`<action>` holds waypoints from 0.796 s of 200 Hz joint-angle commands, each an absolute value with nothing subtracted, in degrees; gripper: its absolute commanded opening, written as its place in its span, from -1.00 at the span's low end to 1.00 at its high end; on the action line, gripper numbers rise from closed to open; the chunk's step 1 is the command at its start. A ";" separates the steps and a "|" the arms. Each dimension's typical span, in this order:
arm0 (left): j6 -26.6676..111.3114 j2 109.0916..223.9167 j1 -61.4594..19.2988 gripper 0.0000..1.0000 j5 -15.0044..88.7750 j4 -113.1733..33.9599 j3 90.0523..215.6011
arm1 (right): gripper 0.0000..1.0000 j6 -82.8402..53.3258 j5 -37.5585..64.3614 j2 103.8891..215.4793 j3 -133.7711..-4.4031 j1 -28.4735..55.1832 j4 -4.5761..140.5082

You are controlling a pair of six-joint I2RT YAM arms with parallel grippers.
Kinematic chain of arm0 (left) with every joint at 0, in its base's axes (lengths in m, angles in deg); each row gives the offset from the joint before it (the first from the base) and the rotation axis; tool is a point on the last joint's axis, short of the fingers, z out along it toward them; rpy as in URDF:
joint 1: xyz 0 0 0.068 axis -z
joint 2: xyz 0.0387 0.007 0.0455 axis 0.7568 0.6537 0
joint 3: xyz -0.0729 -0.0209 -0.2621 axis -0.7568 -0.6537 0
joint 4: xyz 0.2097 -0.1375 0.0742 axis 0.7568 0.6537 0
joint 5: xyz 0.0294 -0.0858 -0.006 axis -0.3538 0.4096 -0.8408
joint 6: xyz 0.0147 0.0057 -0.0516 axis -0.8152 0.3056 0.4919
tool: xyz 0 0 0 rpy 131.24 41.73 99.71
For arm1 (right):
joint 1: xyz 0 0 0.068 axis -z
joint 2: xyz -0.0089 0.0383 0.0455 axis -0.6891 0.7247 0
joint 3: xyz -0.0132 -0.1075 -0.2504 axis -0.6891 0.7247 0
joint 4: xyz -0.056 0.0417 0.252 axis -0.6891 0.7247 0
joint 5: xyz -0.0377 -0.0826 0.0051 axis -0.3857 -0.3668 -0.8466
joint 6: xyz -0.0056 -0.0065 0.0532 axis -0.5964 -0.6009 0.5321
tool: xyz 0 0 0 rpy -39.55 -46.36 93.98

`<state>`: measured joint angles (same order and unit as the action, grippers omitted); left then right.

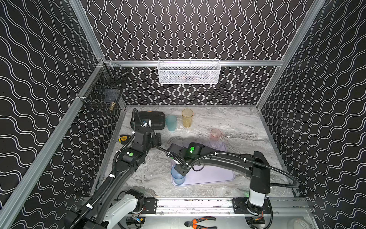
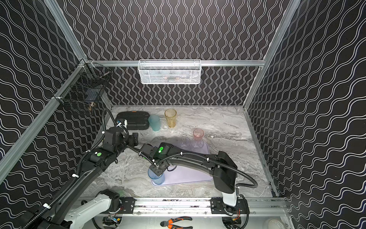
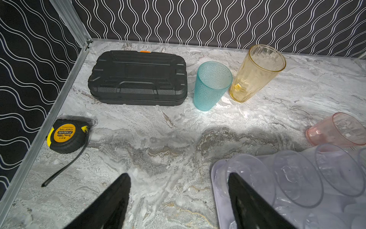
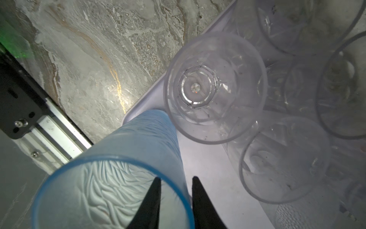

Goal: Place the glasses into the tray
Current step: Place the glass on the tray.

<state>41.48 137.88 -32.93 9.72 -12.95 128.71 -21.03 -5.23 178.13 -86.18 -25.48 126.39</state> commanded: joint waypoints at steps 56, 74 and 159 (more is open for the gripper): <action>40.18 138.90 -33.05 0.64 9.42 -15.07 130.87 | -0.18 -21.22 0.27 170.87 -92.05 -12.05 123.19; 39.45 138.78 -33.05 0.64 12.09 -18.44 130.29 | -0.15 -20.08 2.23 169.51 -89.44 -5.79 118.29; 34.20 149.09 -21.86 0.63 9.14 -27.82 129.99 | 0.02 -7.67 5.09 176.84 -85.47 12.02 93.61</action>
<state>38.51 146.71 -24.62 12.47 -23.04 130.62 -12.24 3.45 173.47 -83.12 10.61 102.15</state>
